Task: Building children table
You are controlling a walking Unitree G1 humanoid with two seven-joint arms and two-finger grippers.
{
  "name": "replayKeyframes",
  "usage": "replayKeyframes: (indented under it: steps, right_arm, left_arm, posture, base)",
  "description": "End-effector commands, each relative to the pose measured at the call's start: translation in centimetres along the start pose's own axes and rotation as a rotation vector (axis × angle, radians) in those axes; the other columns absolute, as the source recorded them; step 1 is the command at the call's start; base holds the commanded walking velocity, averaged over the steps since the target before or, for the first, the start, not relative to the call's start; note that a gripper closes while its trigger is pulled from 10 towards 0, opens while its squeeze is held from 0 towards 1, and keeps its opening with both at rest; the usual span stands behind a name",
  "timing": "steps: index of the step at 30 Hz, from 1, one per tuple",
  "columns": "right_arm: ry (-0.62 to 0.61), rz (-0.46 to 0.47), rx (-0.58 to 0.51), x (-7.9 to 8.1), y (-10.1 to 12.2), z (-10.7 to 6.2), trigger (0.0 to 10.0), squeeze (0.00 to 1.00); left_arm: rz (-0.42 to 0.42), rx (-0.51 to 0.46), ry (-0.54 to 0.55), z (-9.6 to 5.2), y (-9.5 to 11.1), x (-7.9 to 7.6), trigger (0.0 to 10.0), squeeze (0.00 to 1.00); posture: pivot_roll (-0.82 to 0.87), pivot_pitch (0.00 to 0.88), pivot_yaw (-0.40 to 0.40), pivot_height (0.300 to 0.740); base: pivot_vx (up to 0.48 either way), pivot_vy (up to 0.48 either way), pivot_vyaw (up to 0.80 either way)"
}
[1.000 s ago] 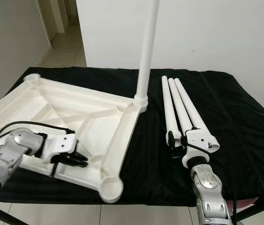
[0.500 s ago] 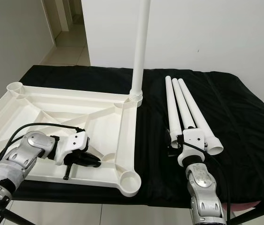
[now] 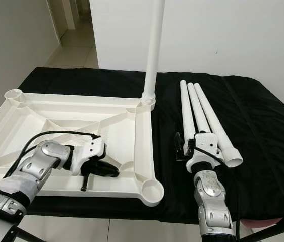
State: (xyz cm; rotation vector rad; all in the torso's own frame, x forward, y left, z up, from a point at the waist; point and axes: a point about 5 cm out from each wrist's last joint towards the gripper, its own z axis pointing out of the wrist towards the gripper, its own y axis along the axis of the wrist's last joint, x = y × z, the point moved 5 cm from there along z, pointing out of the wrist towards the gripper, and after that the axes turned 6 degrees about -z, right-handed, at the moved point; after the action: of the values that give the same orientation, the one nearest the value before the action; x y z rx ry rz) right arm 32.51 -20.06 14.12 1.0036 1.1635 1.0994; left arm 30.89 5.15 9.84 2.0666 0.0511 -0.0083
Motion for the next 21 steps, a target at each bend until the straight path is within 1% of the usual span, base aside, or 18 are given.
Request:
replayKeyframes:
  steps: [1,4,5,6,8,9,10,11,12,13,15,18,19,20,21]
  right_arm:
    - [-0.024,0.008,-0.002,-0.3,-0.1,0.1,10.0,0.00]
    - [-0.025,0.010,-0.002,-0.3,-0.1,0.2,10.0,0.00]
    - [-0.026,0.012,-0.003,-0.2,-0.1,0.2,10.0,0.00]
    - [-0.026,0.016,-0.005,-0.1,0.0,0.3,10.0,0.00]
    - [-0.026,0.016,-0.005,-0.1,0.0,0.3,10.0,0.00]
    - [-0.027,0.018,-0.007,-0.1,0.0,0.4,10.0,0.00]
    - [-0.028,0.020,-0.010,0.0,0.0,0.6,10.0,0.00]
    - [-0.028,0.022,-0.012,0.0,0.1,0.7,10.0,0.00]
    - [-0.028,0.022,-0.012,0.0,0.1,0.7,10.0,0.00]
    - [-0.028,0.025,-0.014,0.1,0.1,0.8,10.0,0.00]
    - [-0.029,0.031,-0.018,0.2,0.2,1.0,10.0,0.00]
    - [-0.030,0.034,-0.020,0.2,0.2,1.0,10.0,0.00]
    - [-0.029,0.034,-0.022,0.2,0.3,1.1,10.0,0.00]
    - [-0.029,0.034,-0.023,0.2,0.3,1.1,10.0,0.00]
    - [-0.029,0.034,-0.023,0.2,0.3,1.1,10.0,0.00]
  left_arm:
    - [-0.037,-0.037,0.494,-0.8,0.4,4.6,1.8,0.00]
    - [-0.042,-0.030,0.509,-0.7,0.3,4.7,1.8,0.00]
    - [-0.037,-0.021,0.548,-0.6,0.3,5.0,2.2,0.00]
    - [-0.035,-0.011,0.590,-0.6,0.3,5.4,5.7,0.00]
    - [-0.035,-0.011,0.590,-0.6,0.3,5.4,5.7,0.00]
    - [-0.033,-0.005,0.617,-0.7,0.4,5.7,5.7,0.00]
    - [-0.046,-0.022,0.641,-0.8,0.9,6.0,10.0,0.00]
    - [-0.048,-0.039,0.659,-0.9,1.4,6.2,10.0,0.13]
    - [-0.048,-0.039,0.659,-0.9,1.4,6.2,10.0,0.13]
    - [-0.049,-0.056,0.665,-1.0,1.9,6.3,10.0,1.00]
    - [-0.006,-0.068,0.659,-1.2,3.0,6.1,10.0,1.00]
    - [0.005,-0.071,0.651,-1.2,3.4,6.0,10.0,1.00]
    - [0.022,-0.072,0.637,-1.3,3.9,5.7,10.0,0.70]
    - [0.030,-0.085,0.620,-1.3,4.4,5.5,10.0,0.17]
    - [0.030,-0.085,0.620,-1.3,4.4,5.5,10.0,0.17]
  posture:
    - [-0.08,0.000,0.022,0.740]
    - [-0.08,0.000,0.022,0.740]
    - [-0.08,0.000,0.023,0.740]
    - [-0.08,0.000,0.023,0.740]
    - [-0.08,0.000,0.023,0.740]
    - [-0.08,0.000,0.022,0.740]
    - [-0.07,0.000,0.018,0.740]
    - [-0.07,0.000,0.017,0.740]
    - [-0.07,0.000,0.017,0.740]
    - [-0.07,0.000,0.017,0.740]
    - [-0.06,0.000,0.013,0.740]
    - [-0.06,0.000,0.012,0.740]
    - [-0.06,0.000,0.011,0.740]
    - [-0.06,0.000,0.008,0.740]
    - [-0.06,0.000,0.008,0.740]
  base:
    - [0.000,0.000,0.00]
    - [0.000,0.000,0.00]
    - [0.000,0.000,0.00]
    - [0.000,0.000,0.00]
    - [0.000,0.000,0.00]
    - [0.000,0.000,0.00]
    - [0.000,0.000,0.00]
    - [0.000,0.000,0.00]
    - [0.000,0.000,0.00]
    - [0.000,0.000,0.00]
    - [0.000,0.000,0.00]
    - [0.000,0.000,0.00]
    - [0.000,0.000,0.00]
    - [0.000,0.000,0.00]
    - [0.000,0.000,0.00]
